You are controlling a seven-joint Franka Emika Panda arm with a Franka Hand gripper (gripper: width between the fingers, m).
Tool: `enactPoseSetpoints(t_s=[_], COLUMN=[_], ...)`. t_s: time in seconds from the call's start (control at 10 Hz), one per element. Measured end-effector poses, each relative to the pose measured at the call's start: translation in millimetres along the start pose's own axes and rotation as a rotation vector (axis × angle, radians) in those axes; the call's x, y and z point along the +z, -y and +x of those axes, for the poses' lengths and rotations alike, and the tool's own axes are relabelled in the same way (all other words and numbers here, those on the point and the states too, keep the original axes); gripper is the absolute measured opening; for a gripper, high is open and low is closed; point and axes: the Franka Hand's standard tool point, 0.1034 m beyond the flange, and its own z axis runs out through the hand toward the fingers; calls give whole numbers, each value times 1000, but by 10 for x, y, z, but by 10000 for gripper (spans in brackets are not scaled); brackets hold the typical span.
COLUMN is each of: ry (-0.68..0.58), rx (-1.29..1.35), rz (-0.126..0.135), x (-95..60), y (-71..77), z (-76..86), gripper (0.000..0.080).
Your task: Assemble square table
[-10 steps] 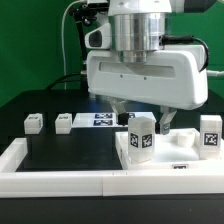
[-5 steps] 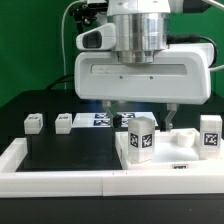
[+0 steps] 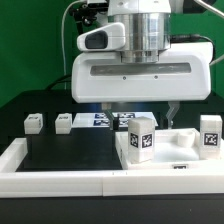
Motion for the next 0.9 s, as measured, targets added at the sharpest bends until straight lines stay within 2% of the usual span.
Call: enactPoseSetpoints(t_s=[0.4,0.6,0.8,0.9], ry=[1,0,0,0], rx=[-191,-344,-356,-356], rz=[-2,-20,-21,-21], x=[3,-2,-2,-2], y=[-9,-17,-24,-24], z=[-3,10,11,11], gripper=[649,649,637,460])
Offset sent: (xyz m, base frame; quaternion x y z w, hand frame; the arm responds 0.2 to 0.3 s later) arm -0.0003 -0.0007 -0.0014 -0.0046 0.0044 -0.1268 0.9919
